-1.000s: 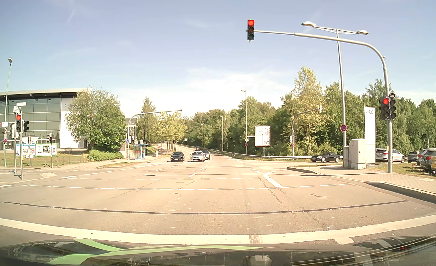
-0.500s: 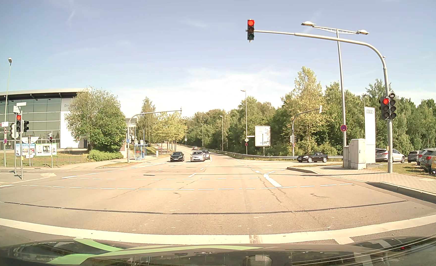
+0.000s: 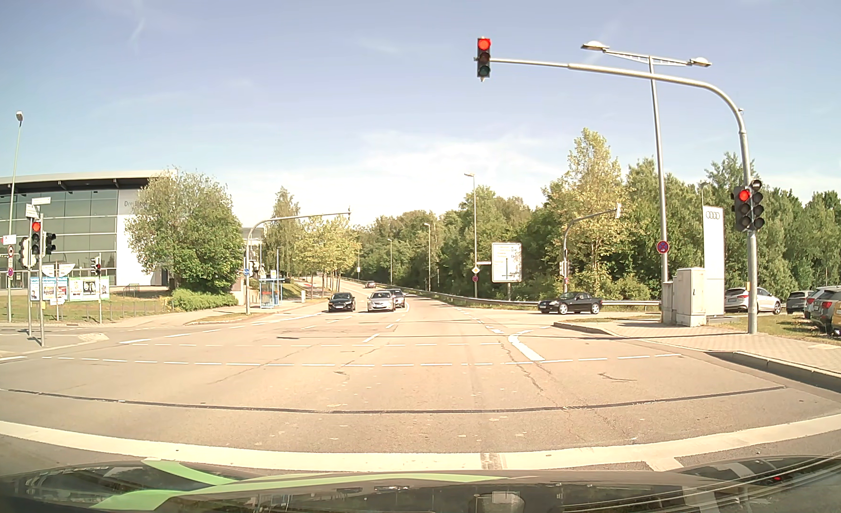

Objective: Follow the waypoints while adhering to traffic rules and regulations

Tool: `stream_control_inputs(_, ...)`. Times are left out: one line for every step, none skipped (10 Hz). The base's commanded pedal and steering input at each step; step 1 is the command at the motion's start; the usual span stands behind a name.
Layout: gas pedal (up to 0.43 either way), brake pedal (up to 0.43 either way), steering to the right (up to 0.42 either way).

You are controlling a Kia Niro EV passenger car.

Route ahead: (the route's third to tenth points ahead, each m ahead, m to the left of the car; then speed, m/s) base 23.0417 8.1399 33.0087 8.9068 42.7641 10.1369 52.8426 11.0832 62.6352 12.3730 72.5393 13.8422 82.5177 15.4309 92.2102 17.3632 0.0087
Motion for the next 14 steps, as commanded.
stream_control_inputs(0.000,0.213,-0.012)
stream_control_inputs(0.000,0.213,-0.012)
stream_control_inputs(0.000,0.213,-0.012)
stream_control_inputs(0.000,0.213,-0.012)
stream_control_inputs(0.000,0.220,-0.012)
stream_control_inputs(0.000,0.213,-0.012)
stream_control_inputs(0.000,0.213,-0.012)
stream_control_inputs(0.000,0.213,-0.012)
stream_control_inputs(0.000,0.213,-0.012)
stream_control_inputs(0.000,0.213,-0.012)
stream_control_inputs(0.000,0.213,-0.012)
stream_control_inputs(0.000,0.220,-0.012)
stream_control_inputs(0.000,0.220,-0.011)
stream_control_inputs(0.000,0.213,-0.010)
